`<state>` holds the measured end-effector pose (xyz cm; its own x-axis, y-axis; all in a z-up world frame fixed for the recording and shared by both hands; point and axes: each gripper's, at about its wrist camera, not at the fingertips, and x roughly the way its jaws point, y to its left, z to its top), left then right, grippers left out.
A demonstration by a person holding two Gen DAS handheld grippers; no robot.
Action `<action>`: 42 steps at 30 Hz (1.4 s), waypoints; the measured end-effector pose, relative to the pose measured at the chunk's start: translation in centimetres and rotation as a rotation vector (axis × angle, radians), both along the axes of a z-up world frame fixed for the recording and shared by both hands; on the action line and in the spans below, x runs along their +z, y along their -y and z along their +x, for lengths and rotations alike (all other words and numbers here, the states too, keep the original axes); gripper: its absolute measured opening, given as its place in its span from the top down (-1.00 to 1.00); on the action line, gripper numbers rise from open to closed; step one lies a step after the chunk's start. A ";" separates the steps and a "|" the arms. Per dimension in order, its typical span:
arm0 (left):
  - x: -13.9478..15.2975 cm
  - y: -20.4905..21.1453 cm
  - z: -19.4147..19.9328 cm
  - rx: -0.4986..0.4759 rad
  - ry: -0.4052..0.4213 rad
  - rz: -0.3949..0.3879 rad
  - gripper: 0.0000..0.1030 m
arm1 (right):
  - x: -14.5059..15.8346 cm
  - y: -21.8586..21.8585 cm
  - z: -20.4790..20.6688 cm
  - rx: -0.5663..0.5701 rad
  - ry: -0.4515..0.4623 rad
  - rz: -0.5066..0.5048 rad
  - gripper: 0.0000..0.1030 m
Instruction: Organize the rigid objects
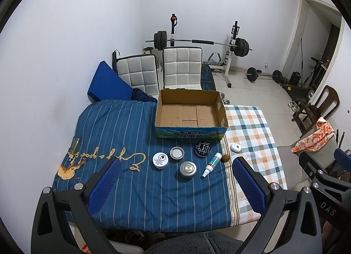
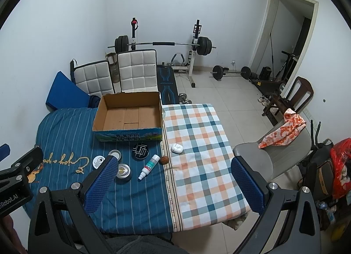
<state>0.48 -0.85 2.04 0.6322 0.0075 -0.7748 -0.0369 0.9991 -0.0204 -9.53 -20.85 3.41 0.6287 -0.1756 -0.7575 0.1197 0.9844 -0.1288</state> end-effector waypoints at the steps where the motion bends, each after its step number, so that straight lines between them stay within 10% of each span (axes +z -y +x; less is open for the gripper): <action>1: 0.0 0.0 0.0 0.000 0.000 0.001 -1.00 | 0.0 0.0 -0.1 0.000 0.001 0.001 -1.00; 42: -3.9 -1.7 4.0 0.022 -0.039 0.019 -1.00 | -1.1 1.7 5.1 -0.039 -0.056 0.057 -1.00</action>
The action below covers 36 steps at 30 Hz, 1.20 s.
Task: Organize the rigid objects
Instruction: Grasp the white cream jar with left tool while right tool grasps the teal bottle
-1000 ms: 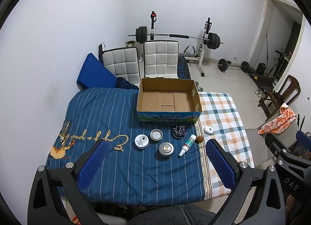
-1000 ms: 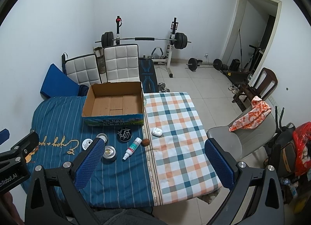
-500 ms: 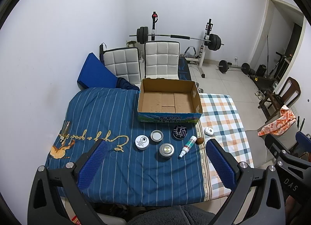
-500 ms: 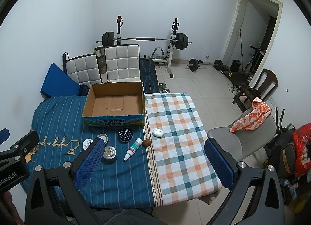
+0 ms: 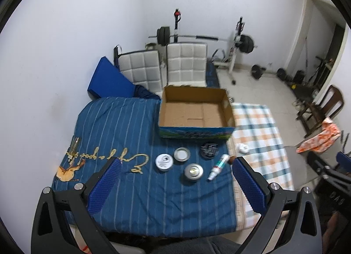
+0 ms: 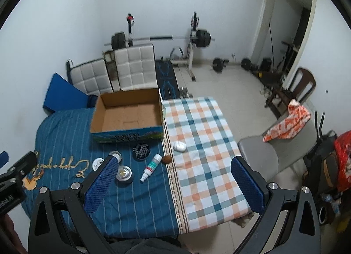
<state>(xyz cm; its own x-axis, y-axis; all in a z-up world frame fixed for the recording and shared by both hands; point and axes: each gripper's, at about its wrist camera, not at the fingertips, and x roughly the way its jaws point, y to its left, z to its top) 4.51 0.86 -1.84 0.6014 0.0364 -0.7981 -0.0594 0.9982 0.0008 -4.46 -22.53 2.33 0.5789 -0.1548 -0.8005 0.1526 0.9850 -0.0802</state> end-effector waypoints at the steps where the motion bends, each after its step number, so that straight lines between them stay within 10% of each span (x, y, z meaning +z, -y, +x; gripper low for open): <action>1: -1.1 -0.3 1.0 0.004 -0.019 0.012 -1.00 | -1.0 0.4 1.2 -0.003 -0.030 0.015 -1.00; 21: -34.6 -9.1 20.2 0.122 -0.614 -0.141 -0.76 | -41.3 0.5 20.7 -0.130 -0.684 0.208 -0.73; 27: -39.2 -9.0 21.1 0.090 -0.723 -0.189 -0.73 | -47.9 0.7 21.1 -0.237 -0.814 0.314 -0.07; 29: -39.8 -8.8 21.1 0.077 -0.735 -0.196 -0.73 | -47.9 -0.5 21.2 -0.183 -0.817 0.247 0.24; 36: -42.7 -7.7 21.3 0.024 -0.792 -0.215 -0.73 | -49.5 -5.1 19.5 0.160 -0.944 -0.103 0.29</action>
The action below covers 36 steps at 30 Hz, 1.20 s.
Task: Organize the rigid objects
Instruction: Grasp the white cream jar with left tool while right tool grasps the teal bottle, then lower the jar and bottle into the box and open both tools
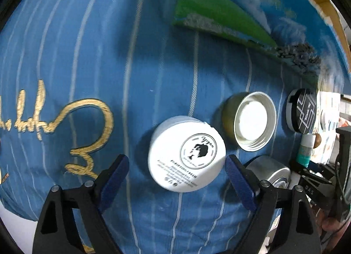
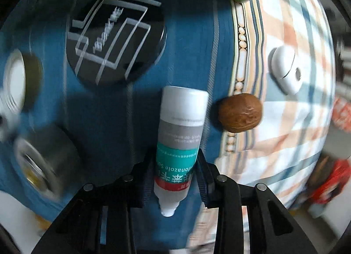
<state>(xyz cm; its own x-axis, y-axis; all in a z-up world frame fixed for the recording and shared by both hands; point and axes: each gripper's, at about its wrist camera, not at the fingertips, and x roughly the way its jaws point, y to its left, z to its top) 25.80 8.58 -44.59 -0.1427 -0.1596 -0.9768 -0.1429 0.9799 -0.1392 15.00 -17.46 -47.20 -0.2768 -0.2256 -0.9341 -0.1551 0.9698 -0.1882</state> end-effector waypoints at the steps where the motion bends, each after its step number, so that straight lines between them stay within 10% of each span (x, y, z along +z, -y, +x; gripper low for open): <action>1: -0.4 0.2 0.1 -0.005 0.001 0.003 -0.73 | -0.1 -0.1 -0.3 0.013 0.006 -0.014 0.29; 4: -1.9 0.8 -0.3 -0.018 -0.009 -0.009 -0.32 | -0.6 0.0 -1.0 -0.014 0.014 0.001 0.28; 24: -0.3 5.1 -3.3 0.042 0.080 0.177 -0.27 | -1.4 5.2 -4.2 -0.174 0.072 0.168 0.32; 36: 10.0 7.8 -12.7 0.062 0.206 0.100 -0.27 | 9.1 2.7 -8.1 -0.176 0.104 0.339 0.33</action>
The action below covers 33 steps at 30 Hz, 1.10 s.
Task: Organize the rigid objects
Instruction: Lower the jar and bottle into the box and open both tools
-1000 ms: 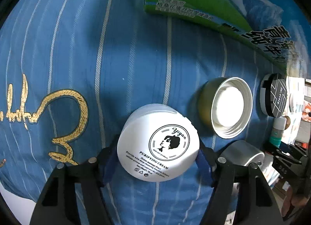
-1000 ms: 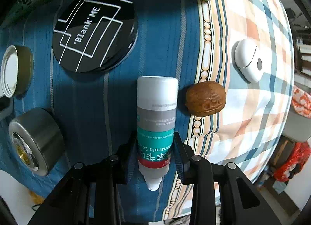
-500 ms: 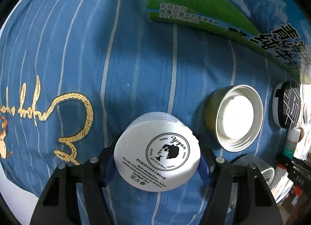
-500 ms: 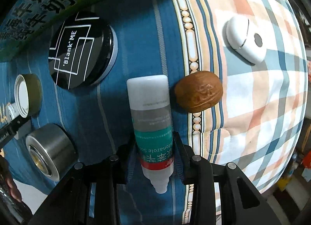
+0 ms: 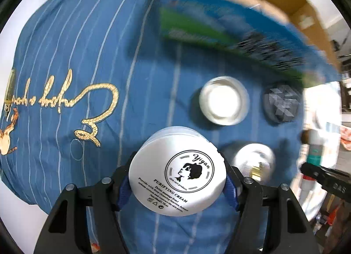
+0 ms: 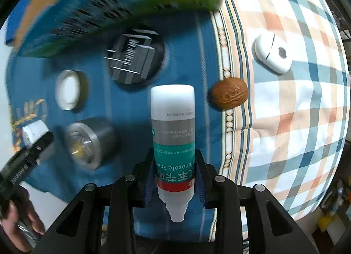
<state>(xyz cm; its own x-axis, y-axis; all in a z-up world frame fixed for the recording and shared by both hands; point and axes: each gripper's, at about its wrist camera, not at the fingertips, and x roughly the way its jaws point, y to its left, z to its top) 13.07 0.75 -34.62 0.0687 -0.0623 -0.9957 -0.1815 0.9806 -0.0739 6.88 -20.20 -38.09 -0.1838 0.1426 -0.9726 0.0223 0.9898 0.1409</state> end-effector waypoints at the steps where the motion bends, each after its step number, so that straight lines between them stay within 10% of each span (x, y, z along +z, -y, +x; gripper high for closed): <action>1: 1.4 0.4 -0.3 -0.006 0.019 -0.016 -0.27 | 1.2 0.1 -0.4 -0.001 0.012 0.017 0.33; 9: 12.9 5.1 7.9 -0.120 0.192 -0.182 -0.27 | 12.0 0.9 3.2 -0.008 0.161 0.189 0.33; 14: 13.9 6.4 15.9 -0.173 0.226 -0.210 -0.27 | 14.8 0.6 9.4 0.018 0.275 0.167 0.33; 25: 0.7 5.0 31.5 -0.092 0.019 -0.289 -0.27 | 6.9 -0.6 29.6 0.021 0.211 0.040 0.33; 33: -5.6 5.7 35.1 -0.041 -0.108 -0.322 -0.27 | -1.4 -1.0 35.2 0.038 0.114 -0.037 0.32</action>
<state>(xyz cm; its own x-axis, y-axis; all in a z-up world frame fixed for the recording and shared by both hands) 48.16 -4.93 -40.19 -0.0452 -0.3756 -0.9257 -0.1658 0.9166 -0.3638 42.10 -19.23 -39.52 -0.0762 0.1010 -0.9920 -0.0295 0.9942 0.1035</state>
